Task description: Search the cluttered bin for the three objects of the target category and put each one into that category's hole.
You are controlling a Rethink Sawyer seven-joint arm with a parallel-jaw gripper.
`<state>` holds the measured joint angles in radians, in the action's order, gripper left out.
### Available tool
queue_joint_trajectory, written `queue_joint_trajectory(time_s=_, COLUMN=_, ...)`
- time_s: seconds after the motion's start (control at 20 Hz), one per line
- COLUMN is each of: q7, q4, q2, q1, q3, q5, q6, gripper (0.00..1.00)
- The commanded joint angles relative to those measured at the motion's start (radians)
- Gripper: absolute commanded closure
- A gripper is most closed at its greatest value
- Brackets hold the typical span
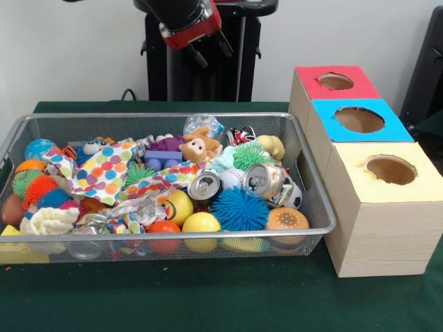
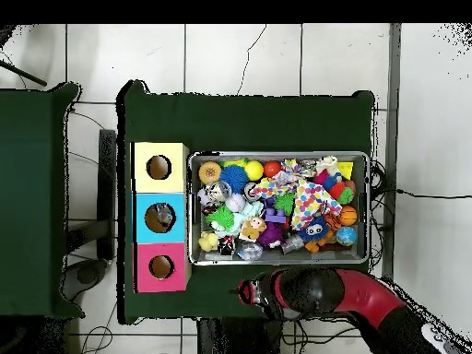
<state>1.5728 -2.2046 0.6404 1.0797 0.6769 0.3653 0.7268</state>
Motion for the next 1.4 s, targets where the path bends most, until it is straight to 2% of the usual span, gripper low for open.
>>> queue_joint_trajectory(time_s=0.05, q7=0.07, q4=0.146, q2=-0.039, q1=-0.044, q3=-0.1, q5=0.04, q6=-0.013, gripper=0.0)
queue_joint_trajectory(time_s=0.25, q7=0.078, q4=0.126, q2=-0.026, q1=-0.047, q3=-0.119, q5=0.048, q6=-0.067, gripper=0.0)
queue_joint_trajectory(time_s=0.7, q7=0.089, q4=0.132, q2=-0.059, q1=-0.068, q3=-0.165, q5=0.051, q6=-0.139, gripper=0.0)
queue_joint_trajectory(time_s=1.4, q7=0.087, q4=0.157, q2=-0.095, q1=-0.118, q3=-0.215, q5=0.035, q6=-0.201, gripper=0.0)
